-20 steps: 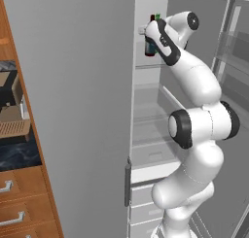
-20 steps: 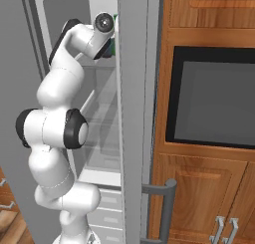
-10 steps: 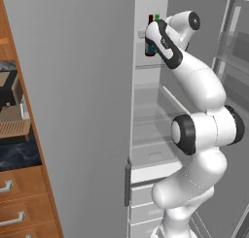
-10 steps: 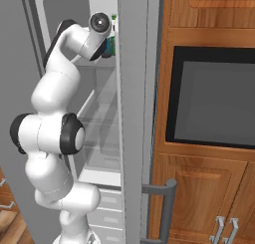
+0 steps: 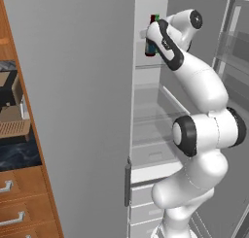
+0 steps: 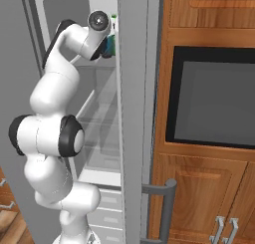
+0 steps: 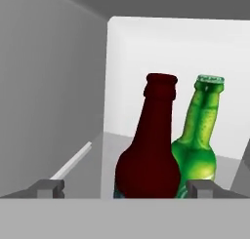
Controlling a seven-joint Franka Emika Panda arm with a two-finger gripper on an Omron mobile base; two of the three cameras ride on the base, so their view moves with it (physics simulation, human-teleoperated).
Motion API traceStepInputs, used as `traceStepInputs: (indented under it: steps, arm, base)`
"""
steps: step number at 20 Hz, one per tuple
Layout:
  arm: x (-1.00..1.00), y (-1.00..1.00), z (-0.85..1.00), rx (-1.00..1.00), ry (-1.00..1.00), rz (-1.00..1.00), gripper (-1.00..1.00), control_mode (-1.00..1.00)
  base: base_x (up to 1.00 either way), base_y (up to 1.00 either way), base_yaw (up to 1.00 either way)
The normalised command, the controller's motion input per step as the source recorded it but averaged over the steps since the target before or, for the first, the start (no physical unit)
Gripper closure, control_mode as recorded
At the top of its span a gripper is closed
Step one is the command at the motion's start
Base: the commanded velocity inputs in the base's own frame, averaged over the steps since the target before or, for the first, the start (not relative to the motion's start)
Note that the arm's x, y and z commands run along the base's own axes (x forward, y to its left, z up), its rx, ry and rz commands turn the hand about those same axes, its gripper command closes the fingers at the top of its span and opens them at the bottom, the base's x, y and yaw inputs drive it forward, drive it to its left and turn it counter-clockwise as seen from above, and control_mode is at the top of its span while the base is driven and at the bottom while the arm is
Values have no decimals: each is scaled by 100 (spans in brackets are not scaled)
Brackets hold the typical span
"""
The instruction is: Place the beers on the top shelf of the fridge to keep them out of children's reach, and place the tomato on lower shelves for easy access.
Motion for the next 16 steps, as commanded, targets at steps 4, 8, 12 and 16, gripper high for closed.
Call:
traceStepInputs:
  steps: [4,8,12,16]
  arm:
    - [-48,-1,10,-6,0,-5,-100,-100]
    - [-71,0,-5,-8,0,-7,-100,-100]
    - [-54,0,-26,-7,-9,-4,-100,-100]
    - [-69,0,-19,-2,-15,-1,-100,-100]
  base:
    - [0,0,0]
    - [0,0,0]
    - [0,0,0]
    - [0,0,0]
